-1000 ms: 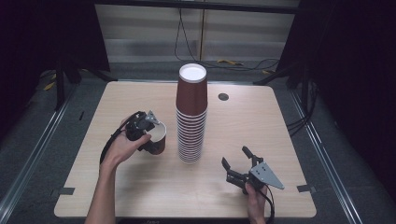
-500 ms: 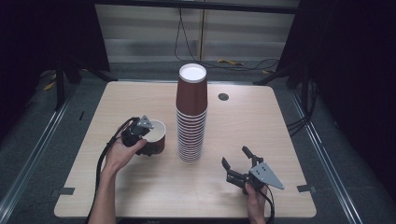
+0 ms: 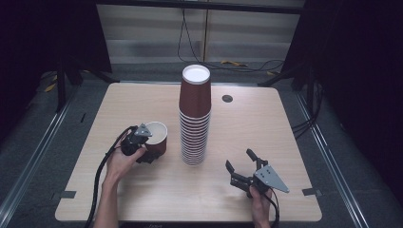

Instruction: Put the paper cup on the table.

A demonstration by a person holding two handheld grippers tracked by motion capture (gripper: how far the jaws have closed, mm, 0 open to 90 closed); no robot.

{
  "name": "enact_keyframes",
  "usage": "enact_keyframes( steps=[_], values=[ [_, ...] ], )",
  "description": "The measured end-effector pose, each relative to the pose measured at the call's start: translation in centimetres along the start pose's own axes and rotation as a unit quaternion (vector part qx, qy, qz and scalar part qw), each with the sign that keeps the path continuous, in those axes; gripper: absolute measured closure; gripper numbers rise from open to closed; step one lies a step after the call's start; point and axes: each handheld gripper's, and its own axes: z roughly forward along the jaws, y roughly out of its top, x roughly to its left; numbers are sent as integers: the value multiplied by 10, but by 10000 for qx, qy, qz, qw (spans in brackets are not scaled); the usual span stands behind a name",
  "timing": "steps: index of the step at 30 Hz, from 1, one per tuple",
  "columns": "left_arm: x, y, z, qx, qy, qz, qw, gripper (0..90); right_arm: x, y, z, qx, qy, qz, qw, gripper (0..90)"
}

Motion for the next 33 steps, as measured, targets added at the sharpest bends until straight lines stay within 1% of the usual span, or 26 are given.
enact_keyframes(
  steps=[3,4,5,6,7,9,10,11,12,14,15,17,18,19,20,21,22,23,25,26,27,28,29,31,32,33],
  values=[
    [0,-6,-3,-49,14,-63,10000,157,0,0,0,-2,2,-3,10000,132],
    [0,-8,-4,-56,57,-81,9999,157,0,0,0,0,2,-1,10000,131],
    [-1,-10,-5,-117,106,-79,9998,157,0,0,0,2,5,1,10000,131],
    [-2,-12,-6,-198,103,-156,9996,157,0,0,0,1,6,-2,10000,131],
    [-2,-14,-8,-236,81,-166,9996,158,0,0,0,1,7,-1,10000,131],
    [-4,-18,-9,-303,178,-237,9991,158,0,0,0,2,5,1,10000,131],
    [-5,-19,-9,-300,233,-210,9991,156,0,0,0,2,8,-5,10000,131],
    [-8,-21,-8,-308,246,-251,9989,157,0,0,0,0,6,0,10000,132],
    [-9,-22,-8,-268,280,-202,9990,157,0,0,0,1,6,0,10000,132],
    [-13,-25,-8,-308,309,-197,9989,158,0,0,0,1,7,-1,10000,132],
    [-15,-25,-9,-346,355,-227,9985,158,0,0,0,1,7,0,10000,132],
    [-20,-27,-13,-504,441,-238,9975,158,0,0,0,-1,6,-1,10000,132],
    [-22,-27,-16,-469,461,-171,9977,157,0,0,0,1,6,-1,10000,132],
    [-26,-27,-18,-572,469,-214,9970,158,0,0,0,1,9,-7,10000,132],
    [-28,-28,-21,-649,539,-180,9963,158,0,0,0,0,7,-2,10000,132],
    [-31,-29,-22,-739,595,-238,9952,158,0,0,0,1,8,-5,10000,132],
    [-32,-30,-24,-789,605,-259,9947,157,0,0,0,0,10,-8,10000,132],
    [-34,-31,-26,-850,619,-327,9939,158,0,0,0,0,9,-7,10000,131],
    [-36,-34,-29,-895,661,-324,9933,157,0,0,0,0,10,-9,10000,132],
    [-39,-35,-30,-986,697,-351,9921,158,0,0,0,-1,9,-8,10000,132],
    [-40,-36,-32,-1130,675,-379,9906,158,0,0,0,0,9,-6,10000,132],
    [-41,-38,-34,-1216,603,-438,9898,159,0,0,0,1,8,-7,10000,132],
    [-43,-40,-36,-1260,583,-483,9891,159,0,0,0,-1,9,-8,10000,132],
    [-49,-43,-39,-1391,693,-480,9867,159,0,0,0,-1,9,-8,10000,131],
    [-52,-44,-41,-1469,706,-481,9855,159,0,0,0,0,8,-8,10000,131],
    [-54,-46,-43,-1509,719,-479,9848,159,0,0,0,-1,8,-9,10000,131]
  ],
)
